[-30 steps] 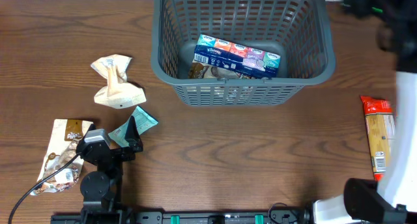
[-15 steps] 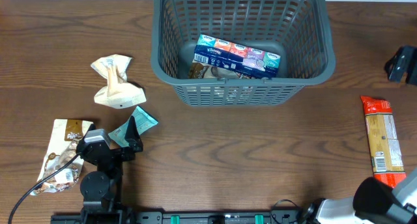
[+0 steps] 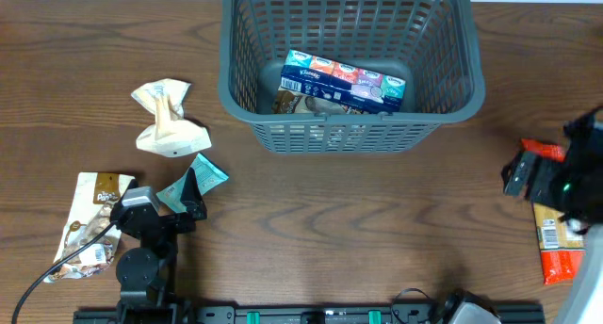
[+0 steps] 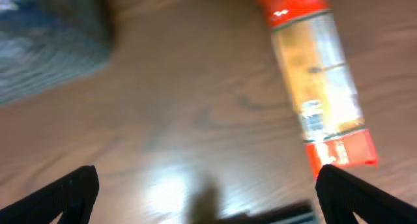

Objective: Pack container
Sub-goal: 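Move the right gripper to the orange-labelled pasta packet, then grasp the pasta packet with the right gripper and lift it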

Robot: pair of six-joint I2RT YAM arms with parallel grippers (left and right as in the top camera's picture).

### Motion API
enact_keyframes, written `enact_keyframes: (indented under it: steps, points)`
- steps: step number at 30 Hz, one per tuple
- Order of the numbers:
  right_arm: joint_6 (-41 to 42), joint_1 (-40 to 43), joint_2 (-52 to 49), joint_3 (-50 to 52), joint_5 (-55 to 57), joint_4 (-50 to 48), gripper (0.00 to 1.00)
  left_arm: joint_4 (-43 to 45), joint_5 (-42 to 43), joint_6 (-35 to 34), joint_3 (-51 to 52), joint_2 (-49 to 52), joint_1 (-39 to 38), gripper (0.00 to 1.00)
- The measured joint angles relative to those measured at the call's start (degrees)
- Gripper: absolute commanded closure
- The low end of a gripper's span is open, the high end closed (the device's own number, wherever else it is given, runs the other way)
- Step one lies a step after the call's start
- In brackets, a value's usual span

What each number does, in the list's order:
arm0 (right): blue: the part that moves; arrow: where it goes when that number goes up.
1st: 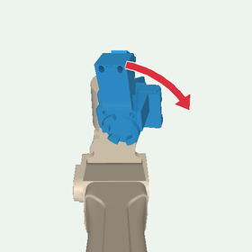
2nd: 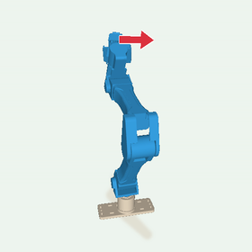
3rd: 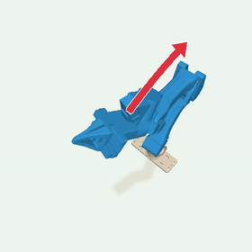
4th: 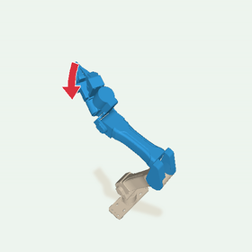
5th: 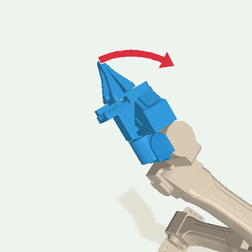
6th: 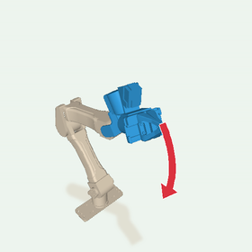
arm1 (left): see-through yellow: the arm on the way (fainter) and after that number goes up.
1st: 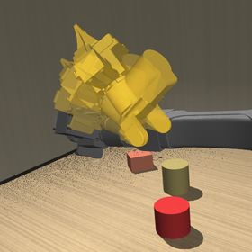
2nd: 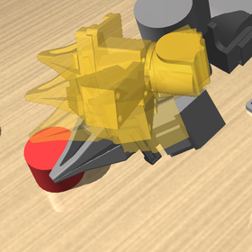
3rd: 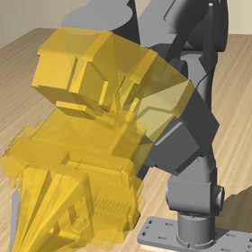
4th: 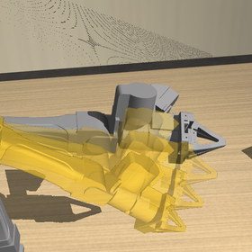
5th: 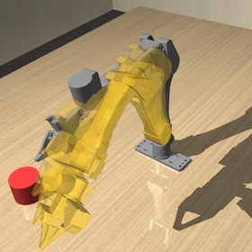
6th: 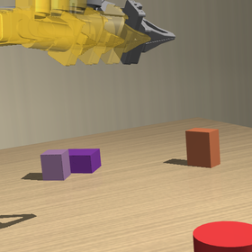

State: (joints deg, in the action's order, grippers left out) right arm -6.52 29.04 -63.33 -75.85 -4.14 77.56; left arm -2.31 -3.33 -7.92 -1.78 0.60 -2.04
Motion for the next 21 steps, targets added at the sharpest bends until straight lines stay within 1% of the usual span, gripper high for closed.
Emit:
enact_keyframes:
  steps: [3, 6, 11, 13, 17, 21]
  points:
    - [0.7, 0.2, 4.1, 7.5, 4.5, -5.9, 0.01, 0.0, 0.0, 0.0, 0.0, 0.0, 0.0, 0.01]
    - [-1.3, 0.5, 4.7, 12.4, 6.9, -10.6, 0.01, 0.0, 0.0, 0.0, 0.0, 0.0, 0.0, 0.01]
    - [-8.7, 1.5, 1.0, 19.6, 9.3, -22.8, 0.01, 0.0, 0.0, 0.0, 0.0, 0.0, 0.0, 0.01]
    - [-14.1, 1.9, -2.3, 21.5, 8.6, -27.3, 0.01, 0.0, 0.0, 0.0, 0.0, 0.0, 0.0, 0.01]
    - [-24.3, 2.1, -9.1, 22.3, 5.5, -28.4, 0.01, 0.0, 0.0, 0.0, 0.0, 0.0, 0.0, 0.01]
    - [-29.7, 3.7, -14.8, 22.6, 4.3, -29.1, 0.01, 0.0, 0.0, 0.0, 0.0, 0.0, 0.0, 0.01]
